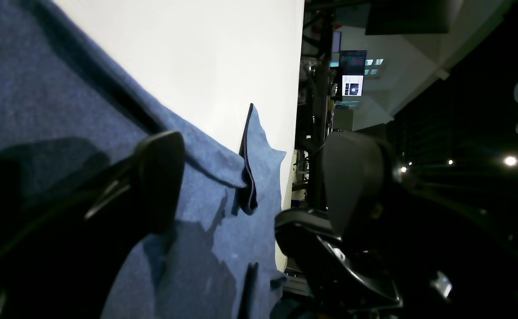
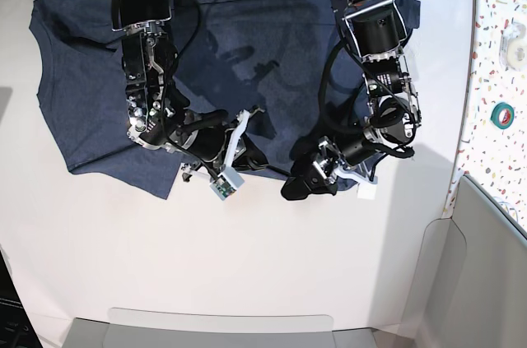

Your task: Layout the t-shirt on the table in an organized manner, then fold the t-shirt properly

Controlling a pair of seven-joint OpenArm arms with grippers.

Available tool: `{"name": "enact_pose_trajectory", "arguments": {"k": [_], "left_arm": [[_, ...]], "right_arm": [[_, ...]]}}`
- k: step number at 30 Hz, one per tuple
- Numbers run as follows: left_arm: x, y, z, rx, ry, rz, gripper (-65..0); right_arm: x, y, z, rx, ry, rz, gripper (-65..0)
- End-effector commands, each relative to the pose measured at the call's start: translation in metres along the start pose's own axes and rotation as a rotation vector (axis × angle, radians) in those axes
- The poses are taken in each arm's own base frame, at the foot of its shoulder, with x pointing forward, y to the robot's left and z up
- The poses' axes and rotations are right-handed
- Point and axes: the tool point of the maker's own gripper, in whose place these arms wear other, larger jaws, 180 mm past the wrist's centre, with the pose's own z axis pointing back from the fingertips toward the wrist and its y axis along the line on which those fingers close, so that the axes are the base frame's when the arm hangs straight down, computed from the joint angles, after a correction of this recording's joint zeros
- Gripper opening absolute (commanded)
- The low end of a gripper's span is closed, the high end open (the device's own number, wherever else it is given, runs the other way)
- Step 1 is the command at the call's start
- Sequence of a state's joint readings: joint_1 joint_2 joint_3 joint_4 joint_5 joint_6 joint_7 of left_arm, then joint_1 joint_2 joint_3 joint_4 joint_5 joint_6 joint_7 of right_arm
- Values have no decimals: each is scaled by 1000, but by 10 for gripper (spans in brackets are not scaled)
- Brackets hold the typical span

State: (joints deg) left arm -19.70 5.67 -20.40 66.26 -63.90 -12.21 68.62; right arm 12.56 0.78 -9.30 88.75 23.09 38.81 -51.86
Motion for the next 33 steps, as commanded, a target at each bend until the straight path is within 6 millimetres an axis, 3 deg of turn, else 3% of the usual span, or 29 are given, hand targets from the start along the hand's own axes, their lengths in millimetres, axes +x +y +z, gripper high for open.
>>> {"name": "enact_pose_trajectory", "arguments": {"k": [1, 8, 14, 23, 27, 33], "left_arm": [[14, -20, -2, -51, -29, -31, -174], [14, -21, -2, -53, -30, -32, -174], [28, -43, 6, -73, -87, -114, -174], [19, -30, 17, -47, -105, -104, -173], [16, -29, 17, -44, -93, -109, -173], [16, -26, 20, -40, -96, -103, -173]], "right_arm": [[21, 0, 2, 9, -66, 18, -650], [19, 0, 2, 8, -61, 15, -650], [17, 0, 1, -13, -62, -41, -650], [19, -3, -2, -43, -71, -88, -650], [19, 9, -7, -15, -57, -65, -650], [19, 9, -7, -15, -57, -65, -650]]}}
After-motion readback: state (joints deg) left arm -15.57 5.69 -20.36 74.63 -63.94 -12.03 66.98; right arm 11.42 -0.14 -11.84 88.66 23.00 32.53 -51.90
